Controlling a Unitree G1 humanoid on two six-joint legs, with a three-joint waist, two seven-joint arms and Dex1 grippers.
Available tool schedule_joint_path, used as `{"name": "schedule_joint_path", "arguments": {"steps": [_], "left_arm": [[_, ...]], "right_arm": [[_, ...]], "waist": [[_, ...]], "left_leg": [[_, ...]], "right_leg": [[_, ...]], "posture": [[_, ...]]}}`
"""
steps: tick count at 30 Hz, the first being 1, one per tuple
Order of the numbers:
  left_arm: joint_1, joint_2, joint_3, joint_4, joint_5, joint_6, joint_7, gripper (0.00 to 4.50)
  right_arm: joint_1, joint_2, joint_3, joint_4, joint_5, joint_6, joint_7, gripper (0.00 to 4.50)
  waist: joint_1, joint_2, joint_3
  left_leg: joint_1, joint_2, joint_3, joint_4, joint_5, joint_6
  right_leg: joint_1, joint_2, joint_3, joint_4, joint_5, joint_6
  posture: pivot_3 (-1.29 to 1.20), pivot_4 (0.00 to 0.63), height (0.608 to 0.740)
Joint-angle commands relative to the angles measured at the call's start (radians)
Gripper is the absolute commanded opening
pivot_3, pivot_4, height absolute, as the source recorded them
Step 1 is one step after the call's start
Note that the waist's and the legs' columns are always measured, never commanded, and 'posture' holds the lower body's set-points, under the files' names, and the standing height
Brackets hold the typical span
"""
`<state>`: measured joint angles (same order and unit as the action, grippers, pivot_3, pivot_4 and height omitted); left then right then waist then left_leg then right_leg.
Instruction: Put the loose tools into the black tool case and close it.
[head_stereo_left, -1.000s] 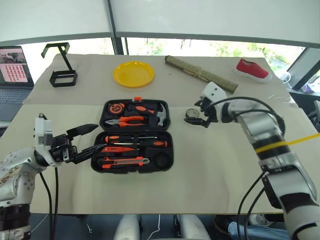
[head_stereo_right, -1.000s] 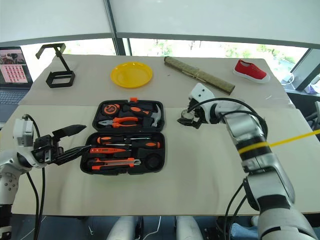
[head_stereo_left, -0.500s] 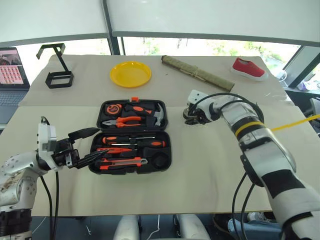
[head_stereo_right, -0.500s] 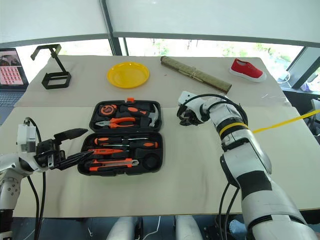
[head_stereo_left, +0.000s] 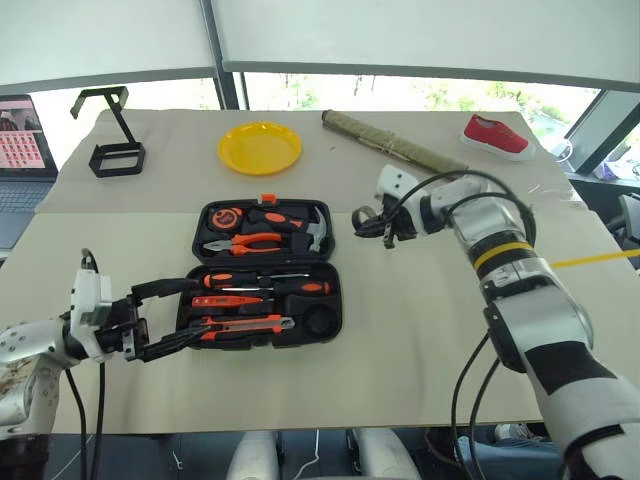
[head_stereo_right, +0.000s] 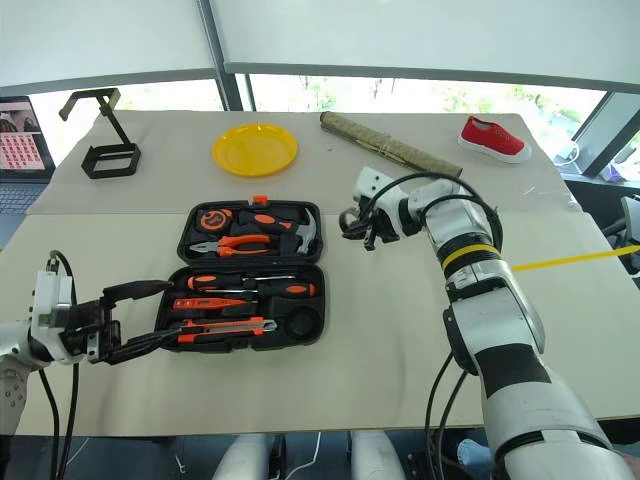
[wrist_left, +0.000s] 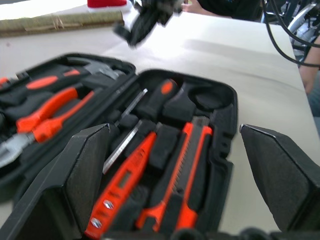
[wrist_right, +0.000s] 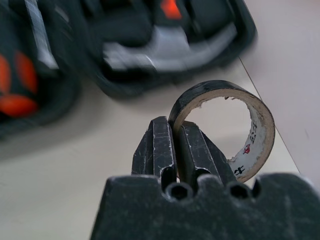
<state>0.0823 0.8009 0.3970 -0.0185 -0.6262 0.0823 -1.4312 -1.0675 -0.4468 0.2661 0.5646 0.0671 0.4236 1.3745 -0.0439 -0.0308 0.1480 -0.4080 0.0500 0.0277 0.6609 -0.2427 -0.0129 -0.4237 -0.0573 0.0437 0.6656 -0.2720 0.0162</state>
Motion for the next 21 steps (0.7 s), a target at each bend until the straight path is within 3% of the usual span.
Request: {"name": "schedule_joint_path", "arguments": {"steps": [1, 6, 10, 21], "left_arm": [[0.038, 0.028, 0.035, 0.002, 0.016, -0.052, -0.037, 4.5], [0.077, 0.037, 0.032, -0.016, 0.019, -0.06, -0.057, 4.5], [0.091, 0.036, 0.026, -0.009, 0.031, -0.08, -0.075, 4.5], [0.113, 0.003, 0.028, -0.017, 0.034, -0.105, -0.06, 4.5]], "right_arm": [[0.108, -0.04, 0.064, -0.493, 0.167, 0.43, 0.056, 0.02], [0.178, -0.067, 0.139, -0.74, 0.23, 0.686, -0.041, 0.02], [0.204, -0.151, 0.281, -0.772, 0.148, 0.659, -0.104, 0.02], [0.211, -0.087, 0.347, -0.746, 0.173, 0.695, -0.203, 0.02]], "waist": [[0.004, 0.0, 0.0], [0.01, 0.0, 0.0], [0.015, 0.0, 0.0], [0.0, -0.005, -0.003]], "left_leg": [[-0.001, 0.0, -0.003, 0.0, 0.0, 0.0], [0.0, -0.003, -0.003, 0.0, 0.0, 0.0], [0.002, -0.004, 0.0, 0.001, 0.0, 0.0], [0.005, -0.001, 0.002, 0.002, 0.0, 0.0]], "right_leg": [[0.0, 0.0, -0.001, 0.0, 0.0, 0.0], [0.0, -0.002, -0.001, -0.003, 0.0, 0.0], [0.001, -0.002, -0.001, -0.002, 0.0, 0.0], [0.003, 0.002, -0.001, -0.001, 0.0, -0.001]], "posture": [[0.0, 0.15, 0.74], [0.0, 0.15, 0.74], [0.0, 0.15, 0.74], [0.0, 0.15, 0.74]]}}
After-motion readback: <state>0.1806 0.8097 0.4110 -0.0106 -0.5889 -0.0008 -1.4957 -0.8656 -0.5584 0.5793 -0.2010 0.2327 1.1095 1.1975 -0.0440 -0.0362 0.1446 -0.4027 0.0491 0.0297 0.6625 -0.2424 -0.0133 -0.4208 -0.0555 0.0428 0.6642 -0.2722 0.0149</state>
